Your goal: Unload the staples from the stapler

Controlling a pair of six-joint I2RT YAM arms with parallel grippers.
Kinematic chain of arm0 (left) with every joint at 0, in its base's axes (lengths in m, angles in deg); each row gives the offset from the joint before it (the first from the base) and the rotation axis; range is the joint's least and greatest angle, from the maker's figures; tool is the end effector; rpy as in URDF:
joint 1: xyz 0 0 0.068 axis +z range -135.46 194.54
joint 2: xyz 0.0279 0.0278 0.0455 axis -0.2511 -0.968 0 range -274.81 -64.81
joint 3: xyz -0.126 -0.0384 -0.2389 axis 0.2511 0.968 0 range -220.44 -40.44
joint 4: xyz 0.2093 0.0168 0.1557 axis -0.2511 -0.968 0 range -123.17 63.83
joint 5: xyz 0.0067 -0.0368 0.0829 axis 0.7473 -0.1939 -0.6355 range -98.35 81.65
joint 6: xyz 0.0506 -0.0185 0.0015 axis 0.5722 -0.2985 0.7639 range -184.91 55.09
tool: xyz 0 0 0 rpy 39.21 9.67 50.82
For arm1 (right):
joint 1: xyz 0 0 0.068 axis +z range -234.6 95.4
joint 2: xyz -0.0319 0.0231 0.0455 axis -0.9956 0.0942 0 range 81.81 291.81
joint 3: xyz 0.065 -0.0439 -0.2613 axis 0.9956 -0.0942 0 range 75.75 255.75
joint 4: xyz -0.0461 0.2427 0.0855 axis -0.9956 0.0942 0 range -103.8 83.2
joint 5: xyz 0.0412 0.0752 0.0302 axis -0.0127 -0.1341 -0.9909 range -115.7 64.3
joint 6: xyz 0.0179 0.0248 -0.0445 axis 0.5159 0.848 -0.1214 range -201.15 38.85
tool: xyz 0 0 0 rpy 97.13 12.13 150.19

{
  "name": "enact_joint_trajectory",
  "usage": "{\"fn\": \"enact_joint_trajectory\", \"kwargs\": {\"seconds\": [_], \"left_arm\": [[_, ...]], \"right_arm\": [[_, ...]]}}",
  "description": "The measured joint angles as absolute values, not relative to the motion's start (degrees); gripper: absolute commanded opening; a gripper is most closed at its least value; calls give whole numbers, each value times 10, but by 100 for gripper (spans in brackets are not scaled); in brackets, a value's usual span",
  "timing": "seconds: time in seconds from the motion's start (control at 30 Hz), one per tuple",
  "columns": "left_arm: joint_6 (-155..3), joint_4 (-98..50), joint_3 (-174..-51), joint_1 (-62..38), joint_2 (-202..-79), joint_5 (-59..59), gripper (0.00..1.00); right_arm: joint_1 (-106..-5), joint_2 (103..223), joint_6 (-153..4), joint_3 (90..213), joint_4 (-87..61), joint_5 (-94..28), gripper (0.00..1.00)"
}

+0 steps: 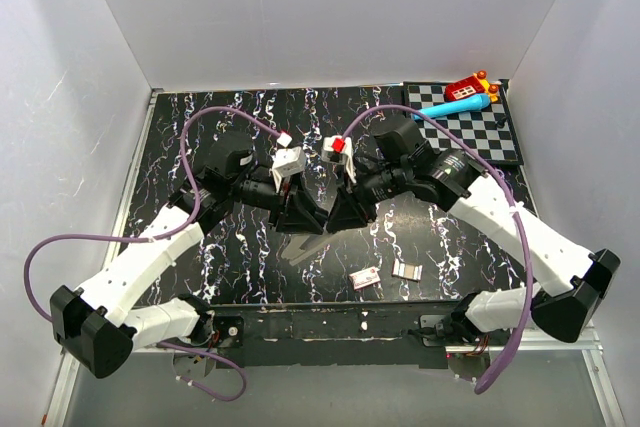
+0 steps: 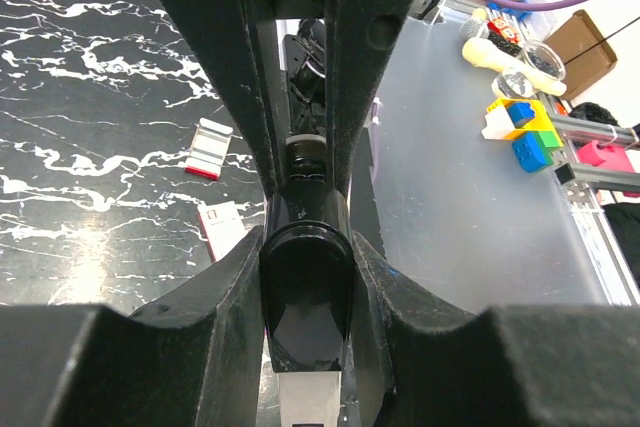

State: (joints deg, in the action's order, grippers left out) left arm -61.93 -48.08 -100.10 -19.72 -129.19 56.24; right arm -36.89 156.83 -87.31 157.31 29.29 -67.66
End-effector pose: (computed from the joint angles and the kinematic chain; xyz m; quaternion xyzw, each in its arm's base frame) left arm 0.1759 -0.1588 0.3512 0.4957 0.5920 -0.5575 0.3050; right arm 0.1635 0.2150 0.3961 -0.5213 0.6706 0.4479 0.2792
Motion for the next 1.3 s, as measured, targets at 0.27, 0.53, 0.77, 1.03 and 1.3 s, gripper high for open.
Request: {"fn": "enact_joint_trajectory", "kwargs": {"seconds": [0.27,0.53,0.77,1.03,1.3], "left_arm": [[-639,-463,-978,-197,-1269,560,0],[-678,-415,-955,-197,-1233,546,0],[-725,-354,-934,-197,-1217,537,0],[-740,-311,-934,-197,-1217,535,0],[-737,-294,-934,-197,-1218,530,0]], "right_arm": [[-368,1526,-863,1503,257,-683,11],[-368,1476,-841,1433,201,-684,11],[-368,1456,-806,1393,153,-686,15],[-368,1447,-788,1394,143,-666,37],[-364,1448,-790,1433,170,-618,41]]}}
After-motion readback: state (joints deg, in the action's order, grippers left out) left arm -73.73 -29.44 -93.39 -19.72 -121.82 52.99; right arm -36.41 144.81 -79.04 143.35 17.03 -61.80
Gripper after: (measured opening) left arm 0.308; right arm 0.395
